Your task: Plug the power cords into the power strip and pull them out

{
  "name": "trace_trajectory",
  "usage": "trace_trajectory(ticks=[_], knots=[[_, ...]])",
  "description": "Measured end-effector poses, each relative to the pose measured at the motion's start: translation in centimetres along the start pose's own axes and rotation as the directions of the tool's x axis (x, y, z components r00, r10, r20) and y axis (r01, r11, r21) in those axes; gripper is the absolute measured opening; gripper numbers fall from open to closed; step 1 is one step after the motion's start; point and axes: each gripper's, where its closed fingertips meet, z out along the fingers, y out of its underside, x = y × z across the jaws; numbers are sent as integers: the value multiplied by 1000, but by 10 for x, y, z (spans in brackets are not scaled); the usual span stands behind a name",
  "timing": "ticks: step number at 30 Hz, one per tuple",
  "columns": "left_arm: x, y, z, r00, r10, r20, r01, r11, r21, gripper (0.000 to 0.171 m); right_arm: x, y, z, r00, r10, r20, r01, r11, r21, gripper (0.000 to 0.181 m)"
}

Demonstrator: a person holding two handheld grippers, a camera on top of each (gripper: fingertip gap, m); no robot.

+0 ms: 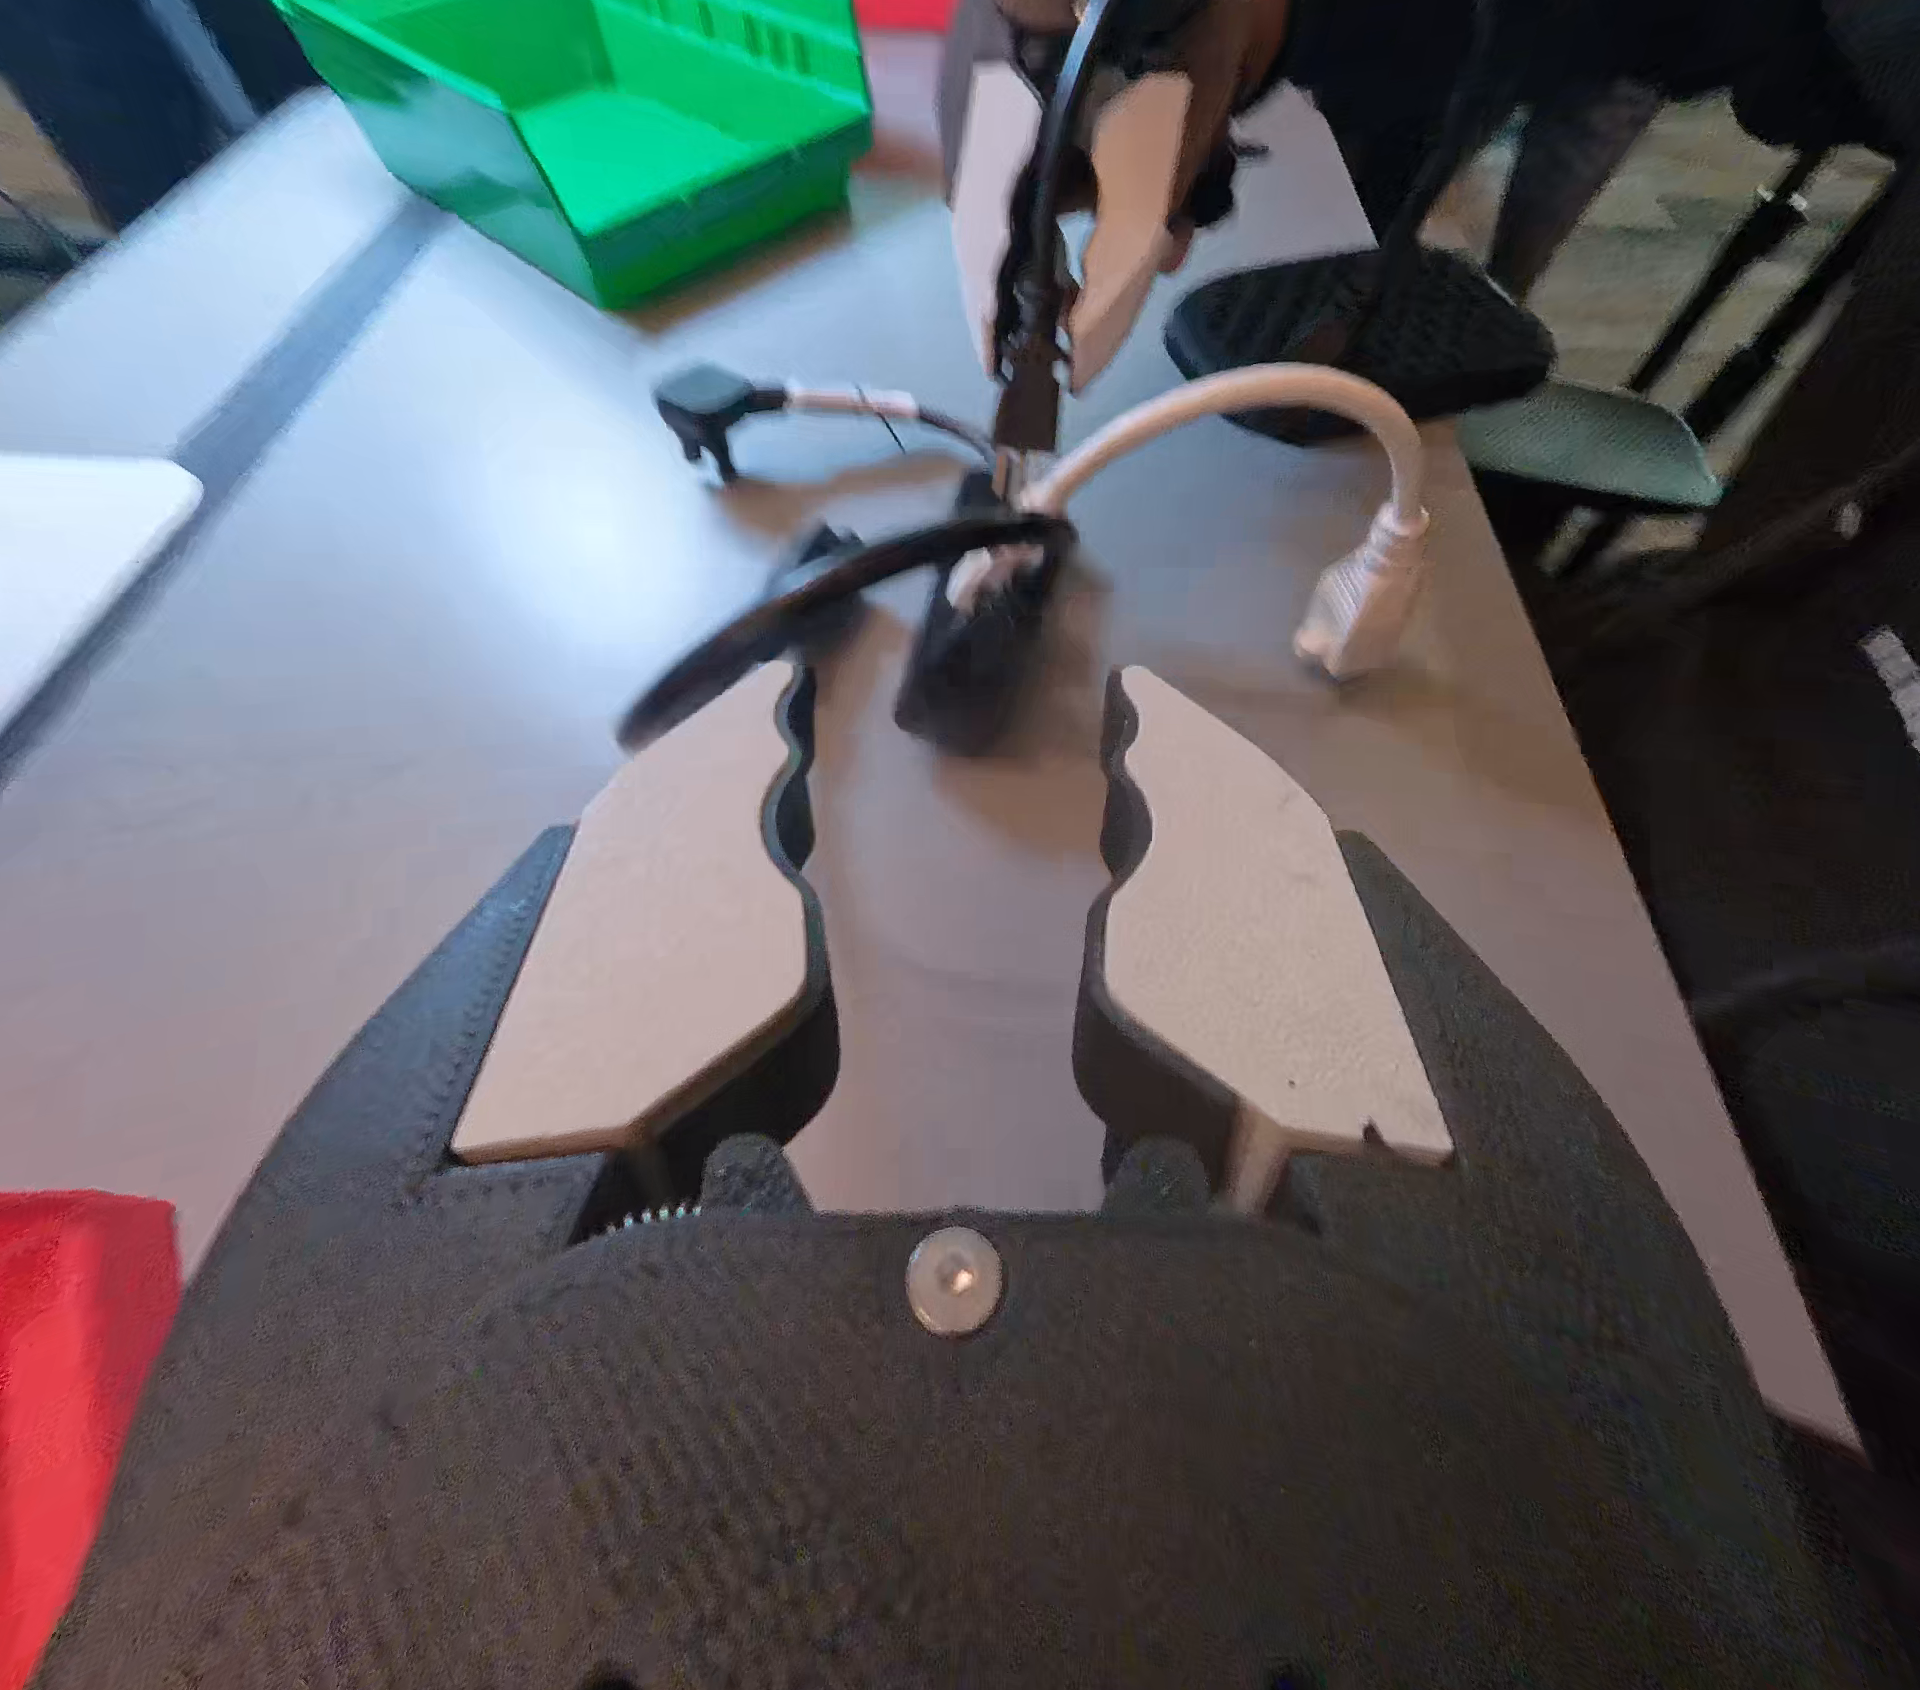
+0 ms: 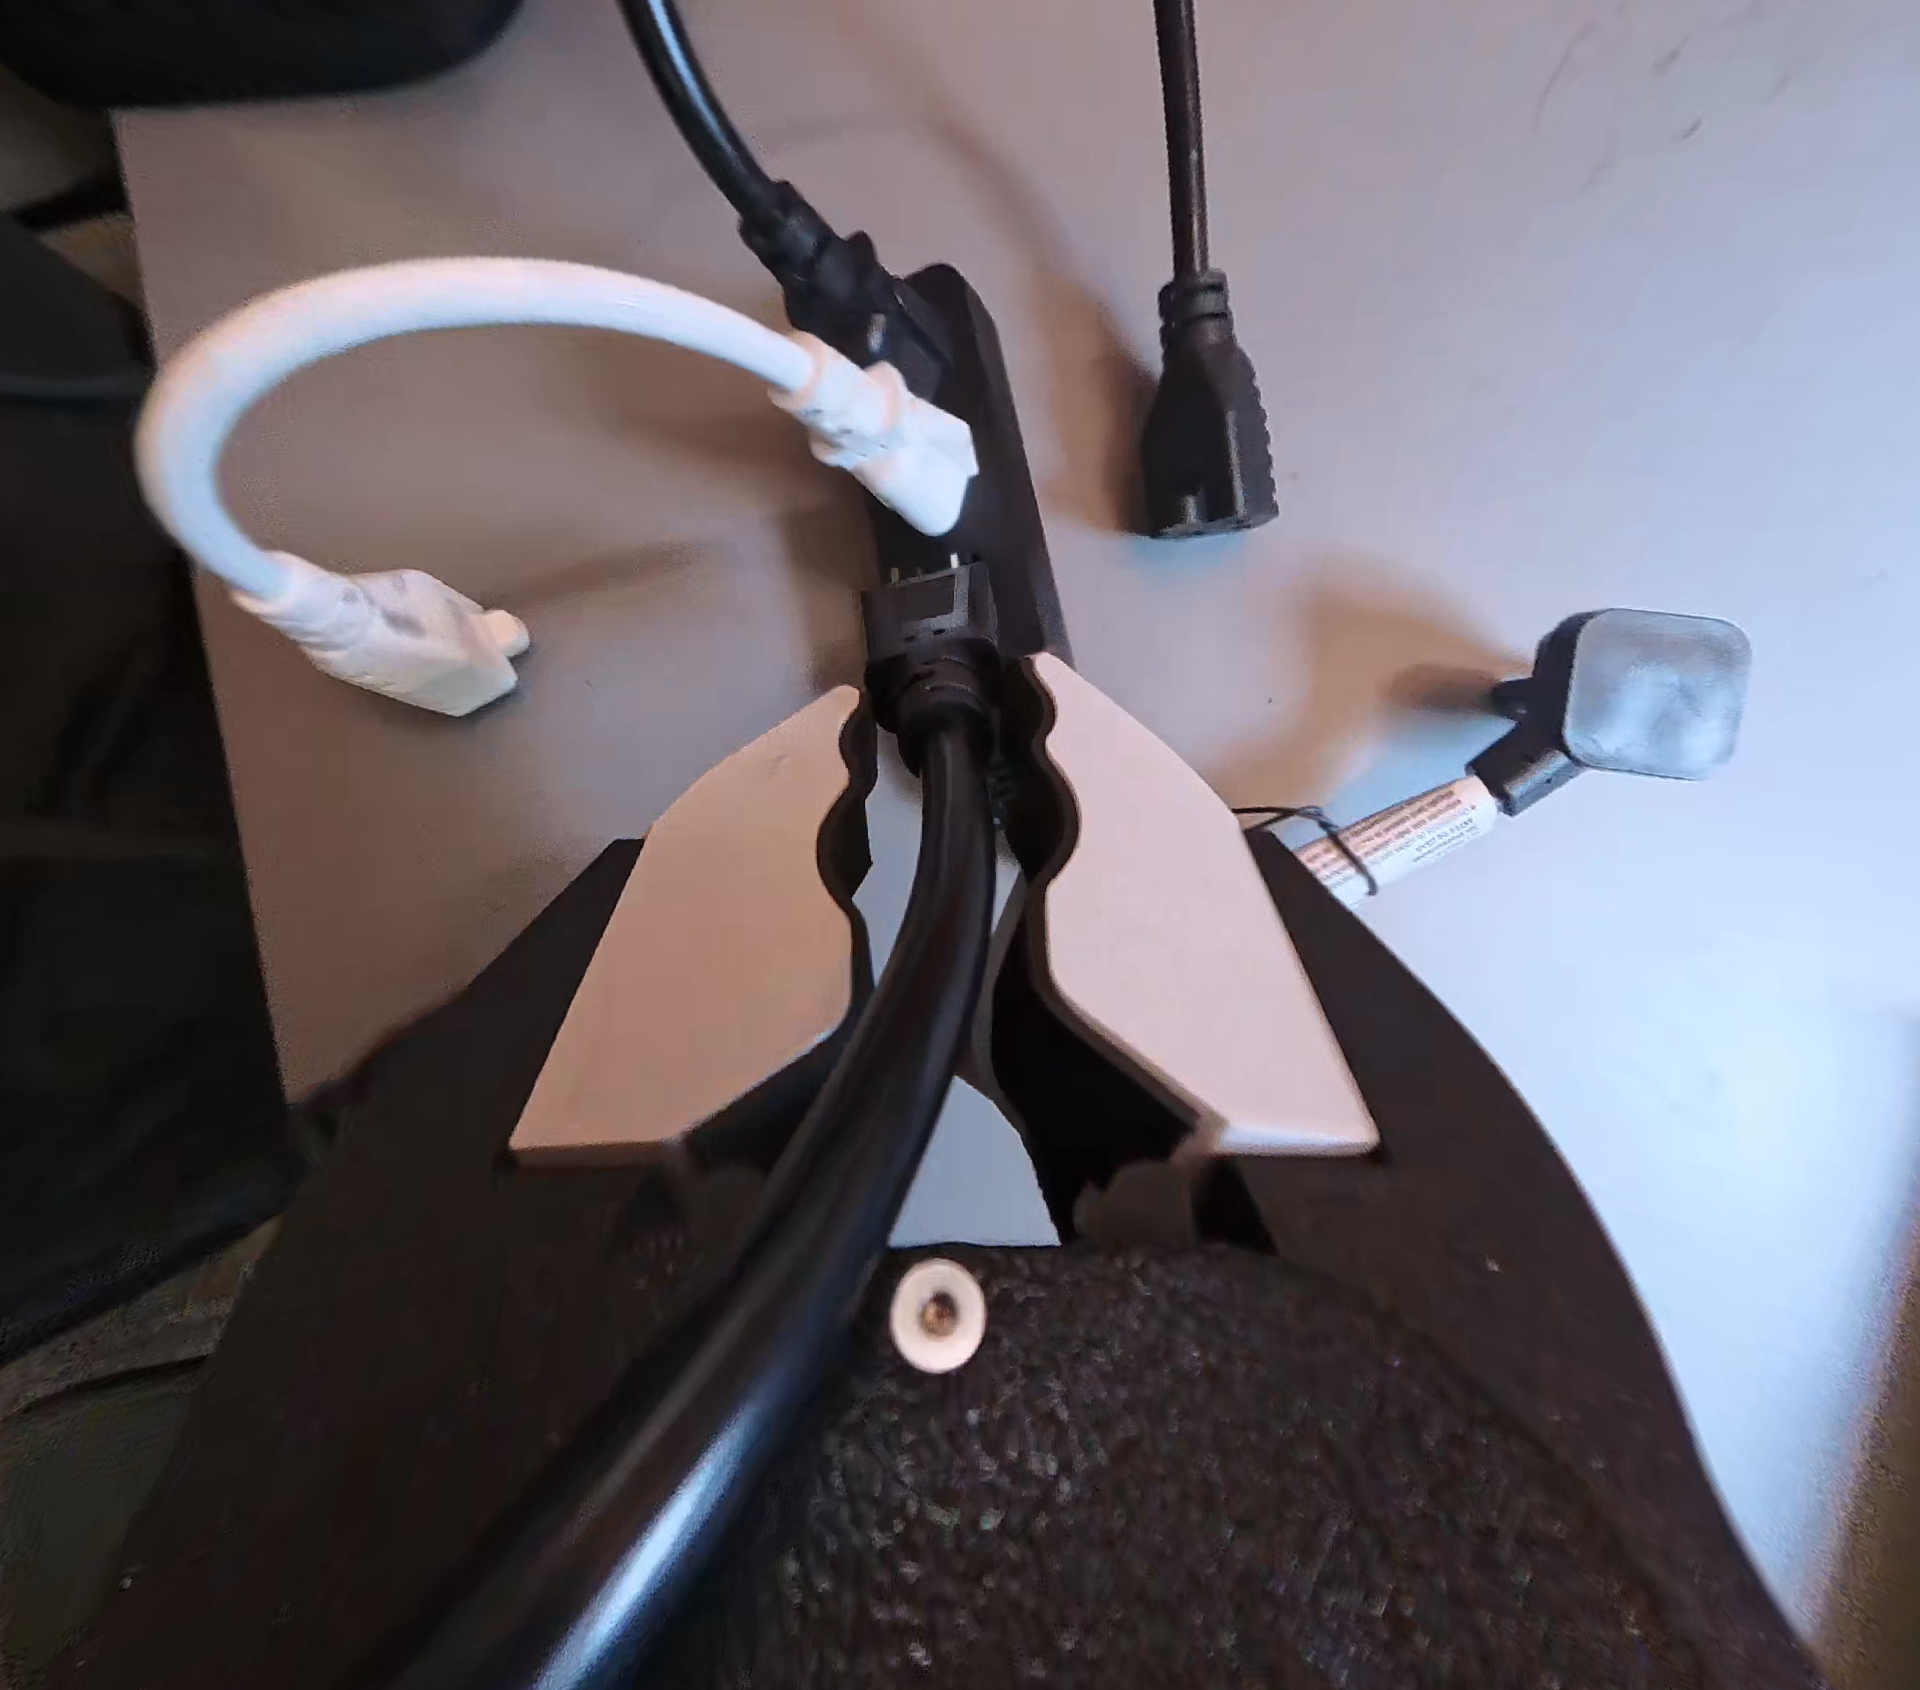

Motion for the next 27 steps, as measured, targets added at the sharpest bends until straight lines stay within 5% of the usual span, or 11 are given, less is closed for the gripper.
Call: trace_trajectory(ticks=[7,15,17,27], knots=[[3,67,59,999,8,-32,-15,972,-236,57,4,1,9,998,-60,14,61,983,-174,29],[-7,67,130,994,104,-43,-112,946,-303,62,6,-4,13,993,-122,9,116,923,-368,28],[-6,68,138,989,142,-45,-149,939,-311,47,7,-5,14,988,-154,5,142,899,-414,28],[7,77,128,1000,-17,-24,8,939,-344,46,-1,-14,39,955,-275,107,289,793,-537,28]])
